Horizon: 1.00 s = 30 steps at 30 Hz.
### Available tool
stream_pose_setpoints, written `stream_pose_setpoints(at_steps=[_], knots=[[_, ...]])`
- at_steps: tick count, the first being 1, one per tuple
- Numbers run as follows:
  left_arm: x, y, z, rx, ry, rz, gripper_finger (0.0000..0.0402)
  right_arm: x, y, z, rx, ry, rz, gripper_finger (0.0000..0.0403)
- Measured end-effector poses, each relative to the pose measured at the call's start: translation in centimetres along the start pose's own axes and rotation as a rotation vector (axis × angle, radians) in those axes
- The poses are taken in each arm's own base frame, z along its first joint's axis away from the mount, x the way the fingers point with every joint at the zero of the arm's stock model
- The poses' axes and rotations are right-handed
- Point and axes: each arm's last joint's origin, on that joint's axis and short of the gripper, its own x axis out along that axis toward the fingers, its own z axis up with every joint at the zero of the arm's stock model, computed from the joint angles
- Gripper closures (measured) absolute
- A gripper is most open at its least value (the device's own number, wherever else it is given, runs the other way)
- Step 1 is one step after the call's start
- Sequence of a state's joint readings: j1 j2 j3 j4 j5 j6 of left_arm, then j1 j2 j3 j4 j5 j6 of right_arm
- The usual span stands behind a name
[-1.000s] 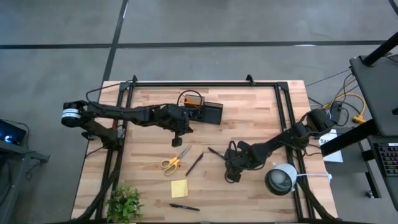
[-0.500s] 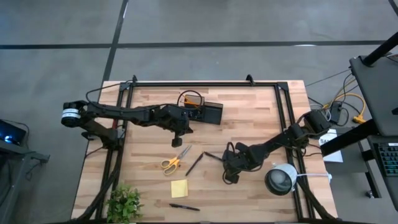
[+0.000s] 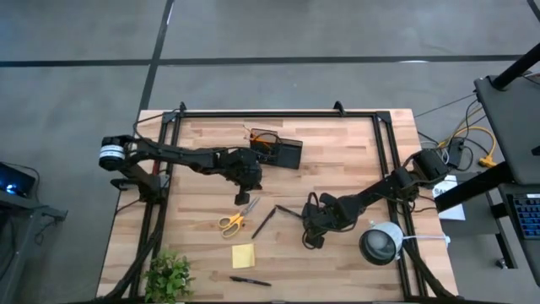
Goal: Pick and place office supplies into organizer
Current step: Put the top black pen into the desk organizer
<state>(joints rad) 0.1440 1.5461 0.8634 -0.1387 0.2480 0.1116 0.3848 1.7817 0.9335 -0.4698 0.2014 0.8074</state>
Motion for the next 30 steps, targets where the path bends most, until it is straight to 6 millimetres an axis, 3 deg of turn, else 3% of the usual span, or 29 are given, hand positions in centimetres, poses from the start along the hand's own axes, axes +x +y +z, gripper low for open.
stream_pose_setpoints(at_steps=[9,21,30], knots=[[1.4,0.1,1.4,0.048,-0.143,-0.105,0.0402,0.3,-0.1,0.1,0.004,-0.016,-0.005,0.0395],[5.6,-1.2,1.0,0.056,-0.049,-0.212,0.0402,0.4,-0.3,0.5,0.023,-0.064,-0.034,0.0395],[6.2,-0.7,1.8,0.094,-0.042,0.004,0.0395,1.1,-0.3,0.5,0.025,-0.054,-0.035,0.0395]])
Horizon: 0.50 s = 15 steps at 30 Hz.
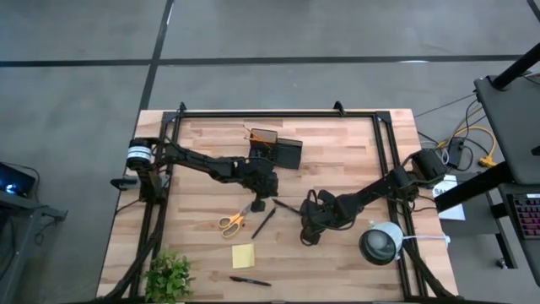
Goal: Pick and place office supplies into organizer
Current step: Put the top black pen into the desk organizer
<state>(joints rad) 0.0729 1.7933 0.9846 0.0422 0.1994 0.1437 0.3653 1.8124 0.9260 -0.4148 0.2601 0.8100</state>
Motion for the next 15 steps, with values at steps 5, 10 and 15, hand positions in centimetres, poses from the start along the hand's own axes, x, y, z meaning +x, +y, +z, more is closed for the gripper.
stream_pose_setpoints(at_steps=[5,10,15], knots=[[-0.01,-0.07,0.12,0.005,-0.002,-0.002,0.0359,0.08,0.05,0.08,0.001,-0.011,0.001,0.0395],[0.00,-0.06,0.05,0.004,0.000,-0.002,0.0328,0.08,0.06,0.08,-0.002,-0.012,0.001,0.0395],[0.00,-0.04,0.03,0.003,0.000,-0.002,0.0322,-0.52,0.10,0.27,0.000,-0.023,0.018,0.0395]])
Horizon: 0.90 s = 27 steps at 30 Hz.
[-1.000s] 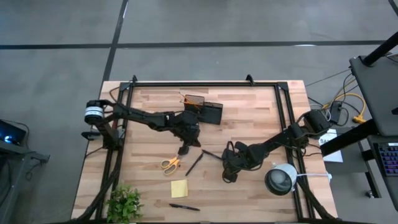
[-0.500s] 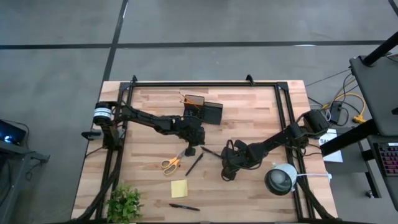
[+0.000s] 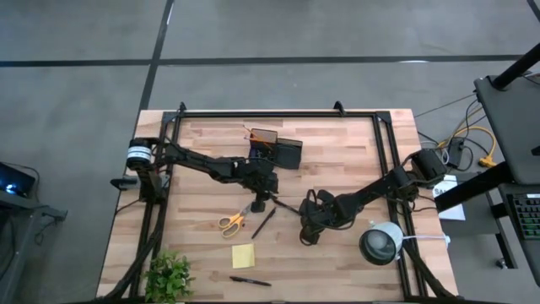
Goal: Pick and place office supplies into organizer
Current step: Put the top black pen into the desk organizer
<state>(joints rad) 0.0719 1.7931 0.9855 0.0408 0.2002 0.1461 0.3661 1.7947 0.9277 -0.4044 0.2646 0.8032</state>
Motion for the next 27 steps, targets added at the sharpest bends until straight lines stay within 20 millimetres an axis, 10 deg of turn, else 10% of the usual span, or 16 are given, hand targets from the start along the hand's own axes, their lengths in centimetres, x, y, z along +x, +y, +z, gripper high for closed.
stream_pose_setpoints(at_steps=[27], knots=[[0.0,0.0,-0.1,-0.009,0.006,-0.001,0.0321,-1.6,-0.4,0.4,-0.040,0.020,0.029,0.0303]])
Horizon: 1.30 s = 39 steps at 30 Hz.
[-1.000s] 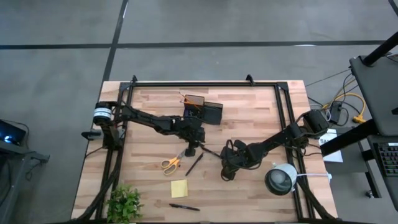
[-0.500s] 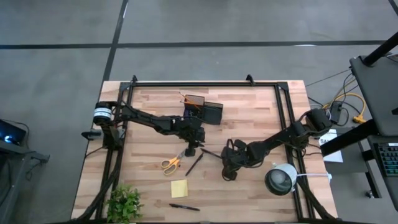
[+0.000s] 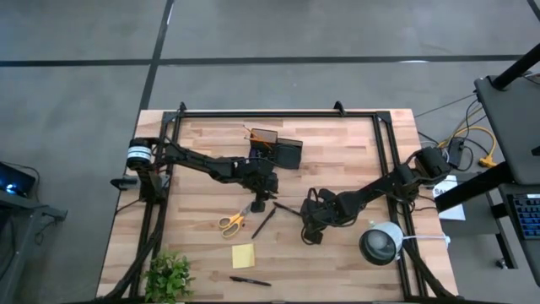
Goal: Pick and place office supplies into organizer
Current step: Put the top black pen into the desk organizer
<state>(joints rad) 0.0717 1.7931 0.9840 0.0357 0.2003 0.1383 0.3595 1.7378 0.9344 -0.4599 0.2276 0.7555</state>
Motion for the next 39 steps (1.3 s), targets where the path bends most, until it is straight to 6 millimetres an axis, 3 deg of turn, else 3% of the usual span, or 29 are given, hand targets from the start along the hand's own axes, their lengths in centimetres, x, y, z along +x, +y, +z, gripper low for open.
stream_pose_setpoints(at_steps=[13,18,30,39], knots=[[0.0,0.0,0.0,-0.001,0.000,0.000,0.0321,0.2,0.4,0.7,-0.039,-0.072,0.046,0.0352],[0.0,0.0,-0.2,-0.003,0.006,0.000,0.0321,1.4,0.2,0.5,-0.044,-0.043,0.016,0.0354],[0.1,0.0,-0.4,-0.006,0.013,-0.001,0.0321,1.7,0.2,0.4,-0.045,-0.035,0.012,0.0376],[0.1,0.0,-0.5,-0.006,0.013,-0.001,0.0321,1.1,0.4,0.9,-0.039,-0.050,0.026,0.0328]])
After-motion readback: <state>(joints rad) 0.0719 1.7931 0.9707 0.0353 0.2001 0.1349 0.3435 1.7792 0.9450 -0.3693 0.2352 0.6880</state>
